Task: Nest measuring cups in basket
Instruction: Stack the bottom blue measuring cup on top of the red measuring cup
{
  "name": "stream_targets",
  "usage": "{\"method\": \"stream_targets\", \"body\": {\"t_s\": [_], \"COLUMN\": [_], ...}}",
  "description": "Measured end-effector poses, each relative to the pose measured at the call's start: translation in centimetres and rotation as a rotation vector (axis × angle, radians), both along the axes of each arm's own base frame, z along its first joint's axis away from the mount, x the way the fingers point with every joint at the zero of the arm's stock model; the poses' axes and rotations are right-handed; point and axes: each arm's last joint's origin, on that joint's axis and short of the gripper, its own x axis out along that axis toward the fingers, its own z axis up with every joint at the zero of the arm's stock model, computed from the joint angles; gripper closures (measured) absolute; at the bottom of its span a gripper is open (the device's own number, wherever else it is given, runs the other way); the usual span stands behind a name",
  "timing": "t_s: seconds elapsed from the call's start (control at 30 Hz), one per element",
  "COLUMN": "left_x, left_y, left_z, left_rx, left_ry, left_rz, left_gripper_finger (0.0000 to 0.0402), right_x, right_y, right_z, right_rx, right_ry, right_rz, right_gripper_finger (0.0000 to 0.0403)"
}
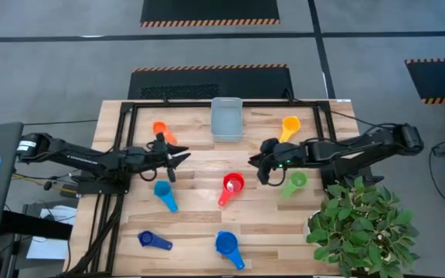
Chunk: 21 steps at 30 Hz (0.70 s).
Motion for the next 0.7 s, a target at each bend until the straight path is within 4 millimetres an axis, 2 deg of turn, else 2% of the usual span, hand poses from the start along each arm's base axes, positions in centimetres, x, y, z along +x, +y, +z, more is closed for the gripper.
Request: {"method": "stream_targets", "body": {"t_s": [0.2,0.37,0.57,0.7], "left_x": [1.0,1.0,0.7,0.7], "left_y": [0.1,0.3,0.7,1.0], "left_z": [-1.0,-1.6,-2.0,-2.0], "left_rx": [0.011,0.013,0.018,0.017], "left_ry": [0.079,0.118,0.153,0.160], "left_rz": [0.064,0.115,0.258,0.274], "left_gripper_finger": [0.0297,0.0297,0.0297,0.0297], "right_x": [2.0,3.2,3.9,2.9], "right_y": [-0.4,-1.3,-4.3,-6.2], "right_z": [0.2,-0.4,-0.5,-1.0], "right_rx": [0.015,0.052,0.035,0.066], "right_ry": [0.041,0.175,0.305,0.410], "right_rz": [0.056,0.059,-0.015,-0.094], "right_gripper_finger": [0.0300,0.0296,0.0243,0.0203]}}
